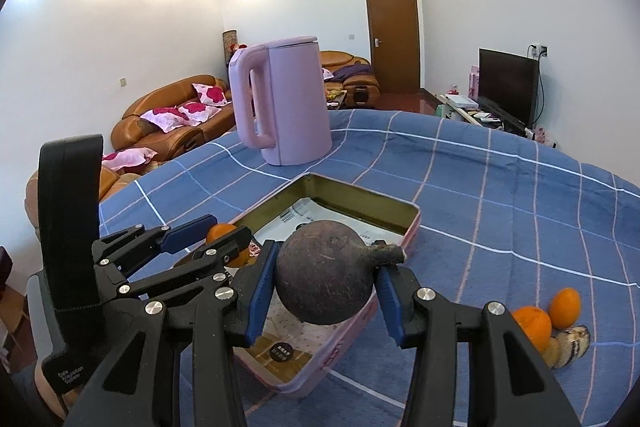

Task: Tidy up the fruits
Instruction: 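Carry the orange and the purple fruit over the pink tin with both grippers, then open both grippers to drop the orange and purple fruit into the tin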

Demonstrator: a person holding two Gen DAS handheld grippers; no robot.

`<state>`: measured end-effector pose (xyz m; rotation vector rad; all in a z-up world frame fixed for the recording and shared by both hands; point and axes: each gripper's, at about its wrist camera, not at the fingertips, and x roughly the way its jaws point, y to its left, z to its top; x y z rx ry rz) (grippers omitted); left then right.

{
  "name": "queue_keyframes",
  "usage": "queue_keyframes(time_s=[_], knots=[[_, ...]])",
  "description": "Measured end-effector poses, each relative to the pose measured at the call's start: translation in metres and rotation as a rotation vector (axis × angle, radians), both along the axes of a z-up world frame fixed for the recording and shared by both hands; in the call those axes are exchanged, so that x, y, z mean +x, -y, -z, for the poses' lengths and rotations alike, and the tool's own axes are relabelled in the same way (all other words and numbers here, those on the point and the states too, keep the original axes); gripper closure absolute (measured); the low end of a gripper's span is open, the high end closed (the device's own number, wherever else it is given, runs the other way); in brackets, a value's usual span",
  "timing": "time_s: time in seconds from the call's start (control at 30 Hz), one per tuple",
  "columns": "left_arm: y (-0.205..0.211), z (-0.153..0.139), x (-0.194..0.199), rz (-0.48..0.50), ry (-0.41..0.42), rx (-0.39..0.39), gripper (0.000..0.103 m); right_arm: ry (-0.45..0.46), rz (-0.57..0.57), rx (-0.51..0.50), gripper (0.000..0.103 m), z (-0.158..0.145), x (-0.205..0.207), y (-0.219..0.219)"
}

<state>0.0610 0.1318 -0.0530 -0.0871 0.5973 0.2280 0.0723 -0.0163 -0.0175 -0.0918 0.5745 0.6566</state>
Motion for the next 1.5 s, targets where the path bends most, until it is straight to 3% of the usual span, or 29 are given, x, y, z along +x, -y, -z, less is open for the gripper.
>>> queue_keyframes(time_s=[1.13, 1.17, 1.27, 1.37, 1.5], knots=[[-0.008, 0.007, 0.002, 0.018, -0.029, -0.004, 0.066, -0.095, -0.062, -0.027, 0.054, 0.034, 0.006, -0.016], [-0.008, 0.006, 0.001, 0.019, -0.026, -0.006, 0.064, -0.093, -0.064, -0.025, 0.053, 0.034, 0.006, -0.015], [-0.011, 0.003, -0.002, -0.002, -0.013, -0.012, 0.04, -0.078, -0.059, -0.01, 0.048, 0.031, 0.004, -0.012], [-0.01, -0.001, -0.005, 0.003, 0.002, -0.008, 0.037, -0.073, -0.052, 0.011, 0.041, 0.027, 0.003, -0.005], [-0.003, -0.004, -0.008, 0.018, 0.009, 0.0, 0.031, -0.052, -0.035, 0.02, 0.04, 0.021, 0.0, 0.003]])
